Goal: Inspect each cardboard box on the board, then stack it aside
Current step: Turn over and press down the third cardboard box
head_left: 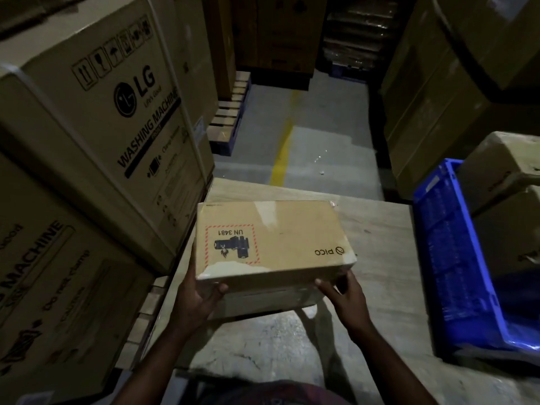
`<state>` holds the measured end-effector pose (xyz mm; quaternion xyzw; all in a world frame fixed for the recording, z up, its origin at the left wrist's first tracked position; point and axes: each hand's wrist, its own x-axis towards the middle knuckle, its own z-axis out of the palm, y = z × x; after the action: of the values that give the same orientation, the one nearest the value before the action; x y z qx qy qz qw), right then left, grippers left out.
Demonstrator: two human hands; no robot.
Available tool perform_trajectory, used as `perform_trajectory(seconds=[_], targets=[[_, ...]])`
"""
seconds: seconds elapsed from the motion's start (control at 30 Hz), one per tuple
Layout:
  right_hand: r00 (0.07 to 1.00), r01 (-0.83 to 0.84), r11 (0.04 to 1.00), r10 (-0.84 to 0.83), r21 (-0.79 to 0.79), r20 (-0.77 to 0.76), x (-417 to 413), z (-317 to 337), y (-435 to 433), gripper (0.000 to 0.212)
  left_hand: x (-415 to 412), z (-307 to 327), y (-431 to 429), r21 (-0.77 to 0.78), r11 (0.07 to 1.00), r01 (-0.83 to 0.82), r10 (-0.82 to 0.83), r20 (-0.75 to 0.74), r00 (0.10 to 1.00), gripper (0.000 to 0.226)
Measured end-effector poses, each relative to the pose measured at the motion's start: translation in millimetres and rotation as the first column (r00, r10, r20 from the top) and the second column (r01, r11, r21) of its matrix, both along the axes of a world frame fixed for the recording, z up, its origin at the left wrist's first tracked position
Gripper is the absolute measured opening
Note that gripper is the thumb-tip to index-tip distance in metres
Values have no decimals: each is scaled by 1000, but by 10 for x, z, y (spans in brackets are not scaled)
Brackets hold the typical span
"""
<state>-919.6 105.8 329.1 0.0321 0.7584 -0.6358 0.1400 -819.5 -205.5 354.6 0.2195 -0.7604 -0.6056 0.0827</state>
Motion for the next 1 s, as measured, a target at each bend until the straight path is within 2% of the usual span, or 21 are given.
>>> perform_trajectory(seconds=[0.07,0.2,0.3,0.33,0.43,0.5,0.53,0.63,0.67,0.73,0.87,0.93,1.0], targets=[[1000,-7,1000,8,11,-11,-28,-39,30,54,-6,-137,-47,14,1000,-27,26,53,998,133],[999,-41,986,46,159,-29,-38,-199,133,48,48,-311,-26,63,998,2,-14,191,981,138],[998,-37,969,47,243,-35,-23,-254,175,39,80,-406,0,92,996,4,-24,221,975,132],[998,-30,965,42,259,-41,-29,-256,178,35,77,-401,26,78,997,14,-33,242,970,121],[998,-20,967,36,255,-55,-33,-246,178,31,74,-341,127,-32,998,47,-36,284,958,57],[998,-6,970,21,243,-61,-24,-193,178,31,66,-330,129,-92,995,43,-15,284,959,42],[998,11,971,5,237,-67,-23,-161,190,32,62,-319,127,-103,993,50,-19,282,959,42],[994,61,972,-38,226,-103,-15,-3,234,30,6,-269,84,-191,980,59,-1,288,958,90],[992,77,972,-51,224,-118,-11,63,248,28,-30,-236,90,-200,978,62,-3,280,960,96],[987,100,968,-68,231,-145,1,184,273,29,-105,-108,137,-225,973,58,-2,242,970,87],[982,115,953,-67,279,-176,10,305,303,39,-269,52,165,-377,925,32,45,194,980,62],[982,122,944,-71,306,-173,6,286,335,41,-327,91,159,-418,906,67,37,236,971,63],[981,146,937,-97,318,-165,17,223,386,40,-351,67,136,-391,912,125,-18,266,964,76]])
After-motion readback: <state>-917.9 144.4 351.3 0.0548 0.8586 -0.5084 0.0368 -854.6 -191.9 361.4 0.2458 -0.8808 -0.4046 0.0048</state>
